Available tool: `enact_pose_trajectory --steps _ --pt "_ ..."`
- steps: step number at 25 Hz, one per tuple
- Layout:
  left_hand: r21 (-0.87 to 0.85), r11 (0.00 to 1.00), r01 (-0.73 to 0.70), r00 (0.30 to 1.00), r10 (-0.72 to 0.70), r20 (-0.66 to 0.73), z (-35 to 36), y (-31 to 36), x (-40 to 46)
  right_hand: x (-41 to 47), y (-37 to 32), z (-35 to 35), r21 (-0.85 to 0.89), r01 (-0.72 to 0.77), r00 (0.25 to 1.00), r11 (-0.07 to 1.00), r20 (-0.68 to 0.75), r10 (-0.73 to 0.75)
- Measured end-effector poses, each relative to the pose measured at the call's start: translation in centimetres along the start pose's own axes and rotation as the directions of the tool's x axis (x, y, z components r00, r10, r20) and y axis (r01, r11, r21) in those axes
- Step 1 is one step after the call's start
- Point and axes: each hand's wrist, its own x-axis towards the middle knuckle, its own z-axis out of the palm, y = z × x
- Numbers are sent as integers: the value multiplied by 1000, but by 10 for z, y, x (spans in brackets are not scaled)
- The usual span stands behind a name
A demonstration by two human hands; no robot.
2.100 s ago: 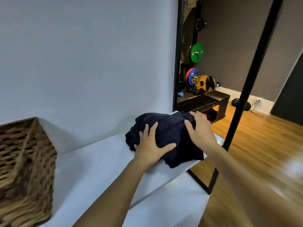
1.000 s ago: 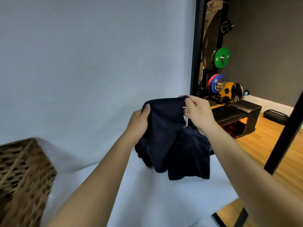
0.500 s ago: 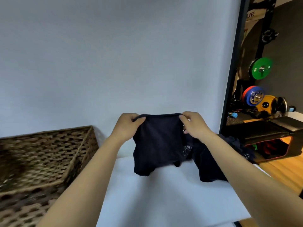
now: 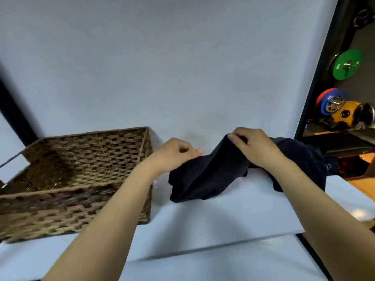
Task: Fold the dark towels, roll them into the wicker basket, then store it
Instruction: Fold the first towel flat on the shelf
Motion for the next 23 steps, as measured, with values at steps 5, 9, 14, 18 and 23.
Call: enact_pose_trajectory --steps 5,9,14,18,23 --pt "451 890 69 984 -134 114 68 -76 -26 -81 22 59 -341 -78 715 937 636 290" --pt "507 860 60 996 -87 30 85 -83 -30 -103 -11 52 -133 -314 771 940 542 334" --pt "626 772 107 975 -204 85 100 -79 -33 -134 16 68 -585 -384 748 714 256 613" --pt "594 794 127 983 -181 32 101 -70 -24 -119 24 69 -757 -241 764 607 237 600" --pt "-48 997 62 880 -77 -469 81 -45 -1 -89 28 91 -508 -94 881 856 359 310"
